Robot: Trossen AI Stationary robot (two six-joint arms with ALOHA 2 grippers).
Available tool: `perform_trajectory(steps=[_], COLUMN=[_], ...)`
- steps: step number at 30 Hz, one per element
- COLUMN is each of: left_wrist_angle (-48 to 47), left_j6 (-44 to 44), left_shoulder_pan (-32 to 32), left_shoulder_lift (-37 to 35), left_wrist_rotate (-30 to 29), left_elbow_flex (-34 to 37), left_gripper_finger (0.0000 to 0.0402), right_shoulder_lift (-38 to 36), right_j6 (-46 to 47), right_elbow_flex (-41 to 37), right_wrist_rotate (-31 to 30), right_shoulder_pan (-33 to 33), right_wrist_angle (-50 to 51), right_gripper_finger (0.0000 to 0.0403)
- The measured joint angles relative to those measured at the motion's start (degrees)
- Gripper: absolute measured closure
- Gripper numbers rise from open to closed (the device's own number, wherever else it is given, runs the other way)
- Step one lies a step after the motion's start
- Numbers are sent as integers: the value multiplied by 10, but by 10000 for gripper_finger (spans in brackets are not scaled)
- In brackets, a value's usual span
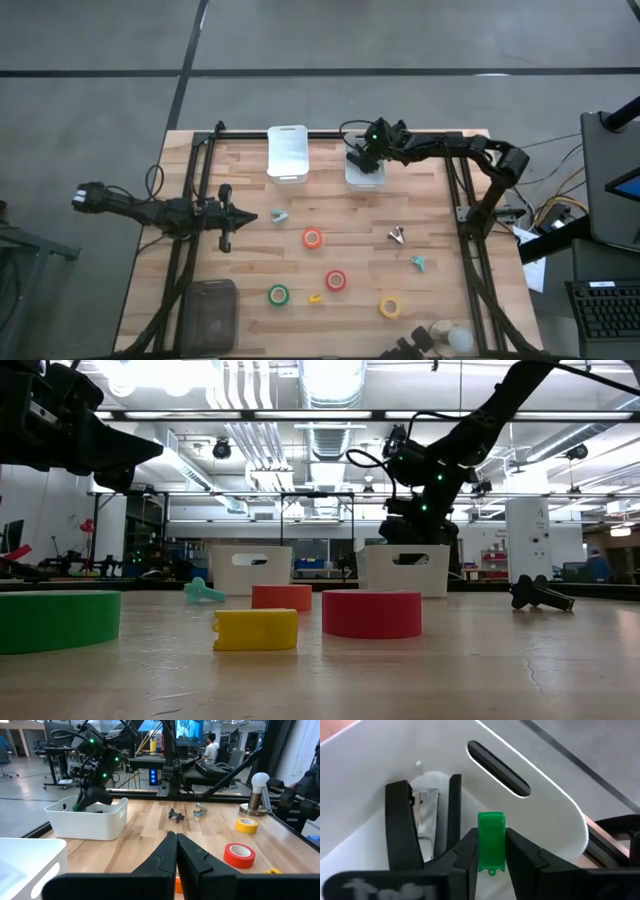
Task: Pick and place Stapler, Stapler remover, tape
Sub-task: Put the green stapler into the right white bin, then put the yellow stapler into the right white bin
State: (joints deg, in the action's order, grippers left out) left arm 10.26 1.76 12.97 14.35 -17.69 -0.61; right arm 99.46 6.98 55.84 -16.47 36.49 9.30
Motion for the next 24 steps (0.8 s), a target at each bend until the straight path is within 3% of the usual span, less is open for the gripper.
perform_trajectory(steps=[24], left_wrist_angle=[0], left_j6=[0], left_shoulder_pan=[0], left_shoulder_lift=[0], left_wrist_rotate=[0], left_elbow_flex=[0], left_gripper_finger=[390], right_shoulder_lift=[-16], right_j6=[0], right_elbow_flex=[0], right_wrist_rotate=[13], right_shoulder_pan=[-11], right_wrist_angle=[20], right_gripper_finger=[211])
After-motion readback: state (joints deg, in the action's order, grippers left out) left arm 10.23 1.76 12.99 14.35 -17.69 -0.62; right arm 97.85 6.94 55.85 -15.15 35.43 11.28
